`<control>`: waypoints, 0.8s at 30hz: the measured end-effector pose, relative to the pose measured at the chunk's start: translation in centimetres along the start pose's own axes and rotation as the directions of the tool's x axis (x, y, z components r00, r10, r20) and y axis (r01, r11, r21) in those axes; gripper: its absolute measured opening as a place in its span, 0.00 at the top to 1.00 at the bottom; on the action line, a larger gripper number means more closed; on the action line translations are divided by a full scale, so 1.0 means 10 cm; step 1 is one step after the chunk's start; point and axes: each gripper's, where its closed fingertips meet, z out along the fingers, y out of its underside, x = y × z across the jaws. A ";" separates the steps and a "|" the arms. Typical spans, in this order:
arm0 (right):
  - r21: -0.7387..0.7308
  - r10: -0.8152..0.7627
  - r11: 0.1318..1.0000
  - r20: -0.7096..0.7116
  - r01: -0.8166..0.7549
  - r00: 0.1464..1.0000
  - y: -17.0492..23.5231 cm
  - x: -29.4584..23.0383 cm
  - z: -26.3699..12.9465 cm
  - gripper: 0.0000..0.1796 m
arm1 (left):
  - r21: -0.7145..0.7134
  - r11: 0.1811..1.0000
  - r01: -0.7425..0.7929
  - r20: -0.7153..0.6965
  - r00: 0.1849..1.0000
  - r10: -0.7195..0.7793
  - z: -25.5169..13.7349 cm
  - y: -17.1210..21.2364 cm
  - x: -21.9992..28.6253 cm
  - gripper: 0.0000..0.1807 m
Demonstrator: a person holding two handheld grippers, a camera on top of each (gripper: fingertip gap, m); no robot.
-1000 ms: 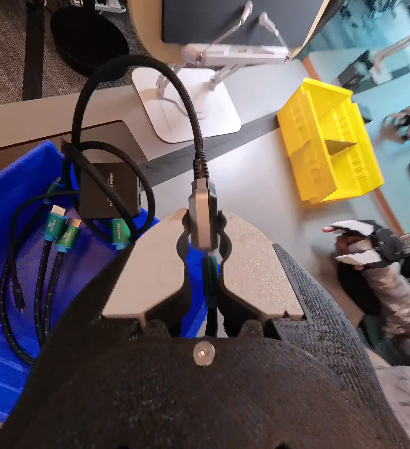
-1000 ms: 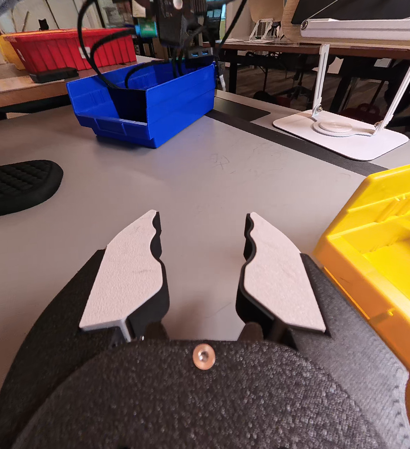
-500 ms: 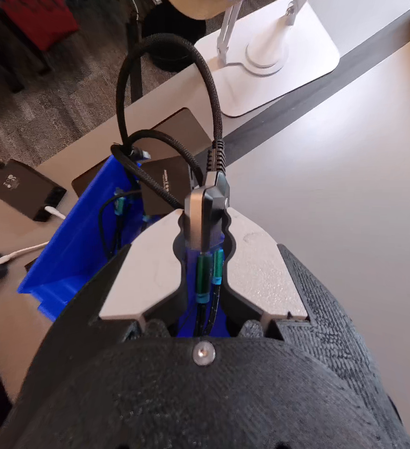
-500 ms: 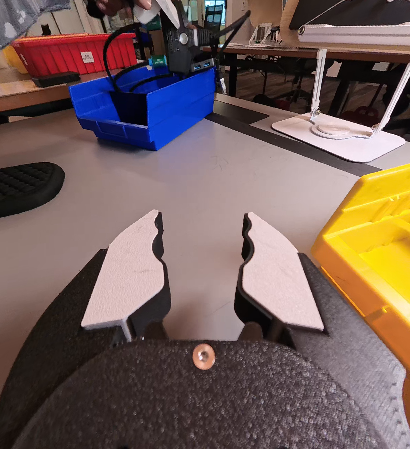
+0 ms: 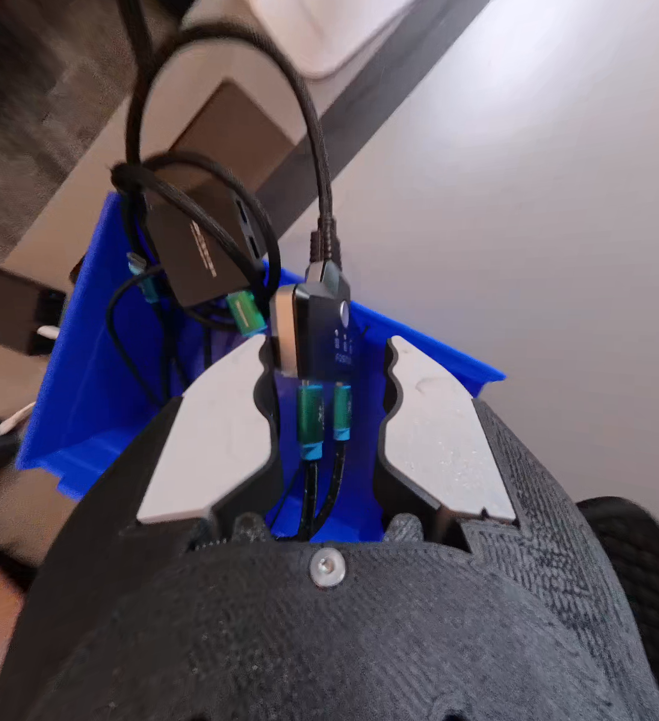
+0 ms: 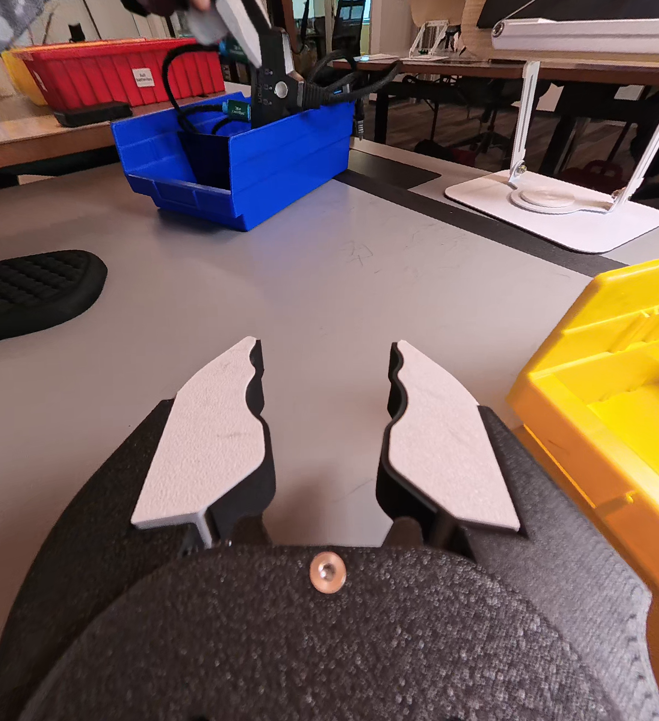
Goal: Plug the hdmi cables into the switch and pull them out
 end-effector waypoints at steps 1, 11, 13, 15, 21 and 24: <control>-0.001 0.001 1.000 0.001 -0.001 1.000 0.00 0.00 0.00 0.66 | 0.071 0.997 0.035 -0.059 0.998 -0.031 -0.11 -0.10 0.01 0.69; -0.009 0.029 1.000 0.007 -0.029 1.000 0.04 0.02 0.02 0.66 | 0.105 0.856 0.506 -0.295 0.838 -0.459 -0.17 -0.10 -0.66 0.73; -0.011 0.041 0.999 0.010 -0.041 0.999 0.05 0.03 0.02 0.66 | -0.003 0.864 0.504 -0.280 0.829 -0.484 0.08 0.11 -0.67 0.73; -0.009 0.056 0.998 0.013 -0.056 0.998 0.05 0.04 0.02 0.67 | -0.100 0.865 0.492 -0.311 0.810 -0.497 0.27 0.26 -0.60 0.74; -0.010 0.073 0.997 0.018 -0.073 0.997 0.05 0.06 0.03 0.67 | -0.238 0.892 0.384 -0.389 0.804 -0.450 0.45 0.41 -0.41 0.82; -0.014 0.075 0.997 0.021 -0.074 0.997 0.06 0.05 0.03 0.67 | -0.225 0.903 0.366 -0.396 0.812 -0.428 0.44 0.36 -0.40 0.96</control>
